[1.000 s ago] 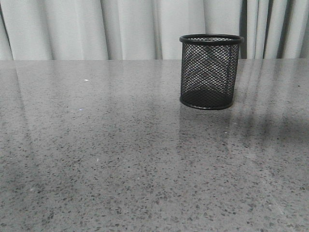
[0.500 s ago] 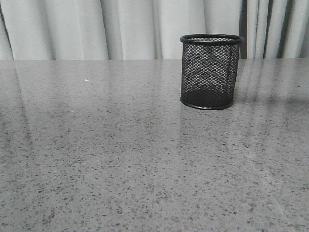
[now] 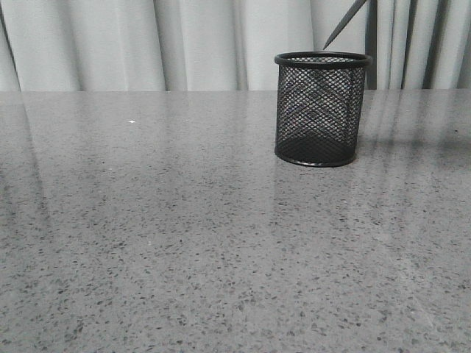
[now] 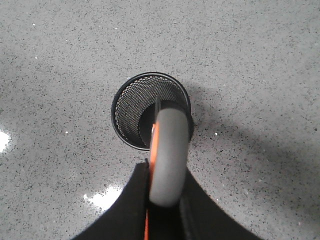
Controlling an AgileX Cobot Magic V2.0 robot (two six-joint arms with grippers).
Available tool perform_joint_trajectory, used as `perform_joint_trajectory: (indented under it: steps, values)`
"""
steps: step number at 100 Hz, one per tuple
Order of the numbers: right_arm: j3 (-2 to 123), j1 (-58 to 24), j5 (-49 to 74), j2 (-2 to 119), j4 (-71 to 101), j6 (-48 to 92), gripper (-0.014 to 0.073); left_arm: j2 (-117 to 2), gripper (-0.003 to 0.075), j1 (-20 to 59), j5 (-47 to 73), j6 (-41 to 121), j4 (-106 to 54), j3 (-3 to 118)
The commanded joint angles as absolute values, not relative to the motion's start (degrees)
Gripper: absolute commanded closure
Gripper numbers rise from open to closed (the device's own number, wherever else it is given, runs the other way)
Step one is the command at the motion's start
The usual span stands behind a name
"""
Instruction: Put scissors into bucket
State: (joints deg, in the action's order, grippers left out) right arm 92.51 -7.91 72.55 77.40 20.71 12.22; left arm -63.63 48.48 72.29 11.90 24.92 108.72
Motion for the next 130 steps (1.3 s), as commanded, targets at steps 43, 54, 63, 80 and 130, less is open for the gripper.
perform_joint_trajectory:
  steps: [43, 54, 63, 80, 130]
  values:
    - [95.20, -10.93, 72.95, 84.40, 21.42, 12.56, 0.0643, -63.74, 0.0230, 48.22, 68.59, 11.24, 25.86, 110.16]
    - [95.20, -11.18, 72.95, 85.57, 21.31, 12.56, 0.0643, -63.74, 0.0230, 48.22, 68.59, 11.24, 25.86, 110.16]
    - [95.20, -11.18, 72.95, 86.11, 21.02, 12.56, 0.0634, -63.74, 0.0230, 48.22, 68.59, 11.24, 25.86, 110.16]
    - [95.20, -11.18, 72.75, 86.60, 21.04, 12.64, 0.0449, -63.74, 0.0230, 48.22, 68.59, 11.24, 25.86, 110.16]
    - [106.36, -11.07, 74.19, 81.64, 19.02, 12.02, 0.0261, -63.74, 0.0230, 48.22, 68.69, 11.24, 25.86, 110.16]
